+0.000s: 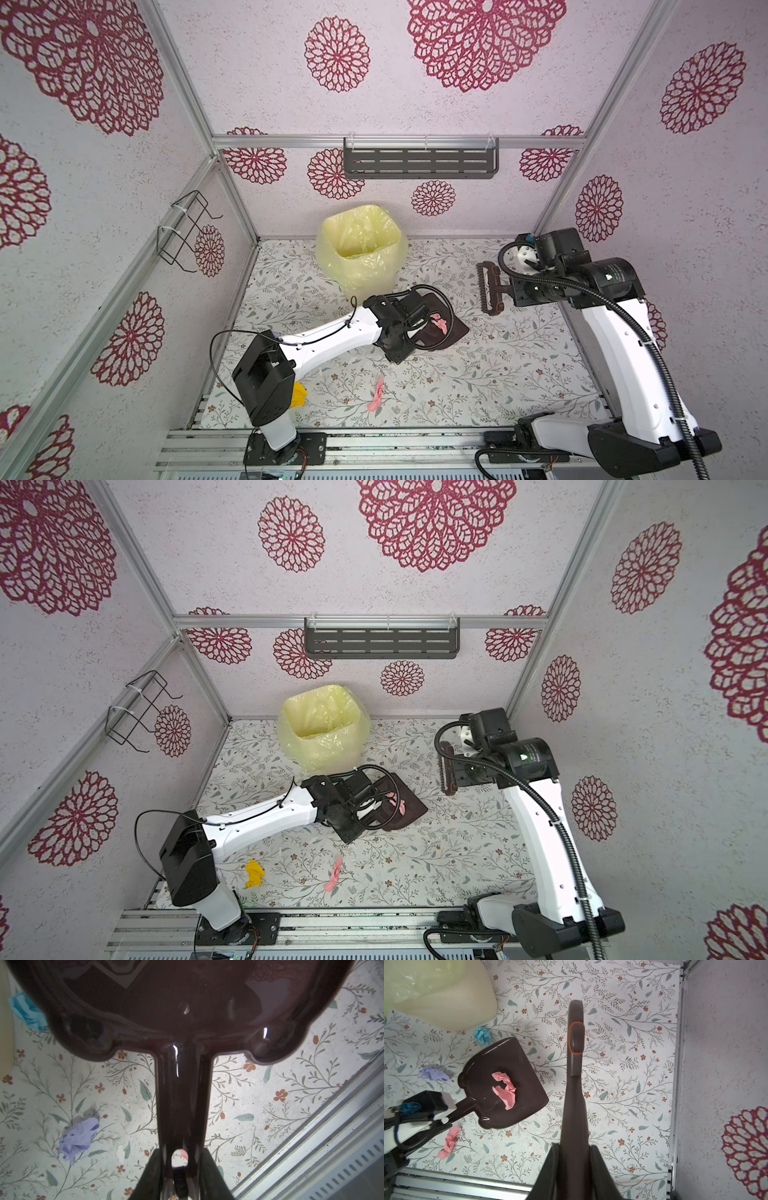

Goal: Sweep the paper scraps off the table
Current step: 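Lift the dustpan toward the bin with left while right withdraws the brush, then tip the dustpan over the yellow-bagged bin with the left gripper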

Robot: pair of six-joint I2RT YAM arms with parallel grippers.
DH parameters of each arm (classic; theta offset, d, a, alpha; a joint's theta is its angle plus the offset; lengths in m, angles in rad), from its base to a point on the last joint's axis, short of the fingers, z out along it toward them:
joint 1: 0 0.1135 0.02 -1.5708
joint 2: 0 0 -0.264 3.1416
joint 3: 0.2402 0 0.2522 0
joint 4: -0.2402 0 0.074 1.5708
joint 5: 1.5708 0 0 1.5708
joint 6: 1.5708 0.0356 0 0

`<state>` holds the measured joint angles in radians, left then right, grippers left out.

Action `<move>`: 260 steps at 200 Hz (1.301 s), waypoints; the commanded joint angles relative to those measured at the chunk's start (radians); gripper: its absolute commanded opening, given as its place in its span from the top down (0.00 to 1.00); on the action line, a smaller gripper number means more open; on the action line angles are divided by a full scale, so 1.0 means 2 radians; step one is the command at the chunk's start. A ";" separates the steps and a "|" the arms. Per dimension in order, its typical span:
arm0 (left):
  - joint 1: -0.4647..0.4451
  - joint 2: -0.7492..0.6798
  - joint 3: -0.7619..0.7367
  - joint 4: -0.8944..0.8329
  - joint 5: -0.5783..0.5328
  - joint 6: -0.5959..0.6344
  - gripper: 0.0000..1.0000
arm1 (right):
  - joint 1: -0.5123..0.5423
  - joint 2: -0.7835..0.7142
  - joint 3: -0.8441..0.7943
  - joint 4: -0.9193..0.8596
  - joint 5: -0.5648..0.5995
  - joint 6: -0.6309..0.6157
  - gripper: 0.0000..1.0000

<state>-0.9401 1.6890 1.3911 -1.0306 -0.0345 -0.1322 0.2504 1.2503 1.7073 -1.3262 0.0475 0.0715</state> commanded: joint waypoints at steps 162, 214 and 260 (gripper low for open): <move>0.151 -0.149 0.254 -0.339 -0.053 -0.089 1.00 | -0.093 -0.062 -0.136 0.106 -0.169 0.001 1.00; 0.267 -0.131 0.301 -0.352 -0.073 -0.045 1.00 | -0.095 -0.073 -0.158 0.111 -0.186 0.003 1.00; 0.329 -0.083 0.351 -0.332 -0.087 -0.012 1.00 | -0.095 -0.079 -0.173 0.115 -0.200 0.006 1.00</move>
<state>-0.3241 1.4647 2.0449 -1.6630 -0.1787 -0.2173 0.0650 1.1301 1.3563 -1.1263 -0.3130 0.0727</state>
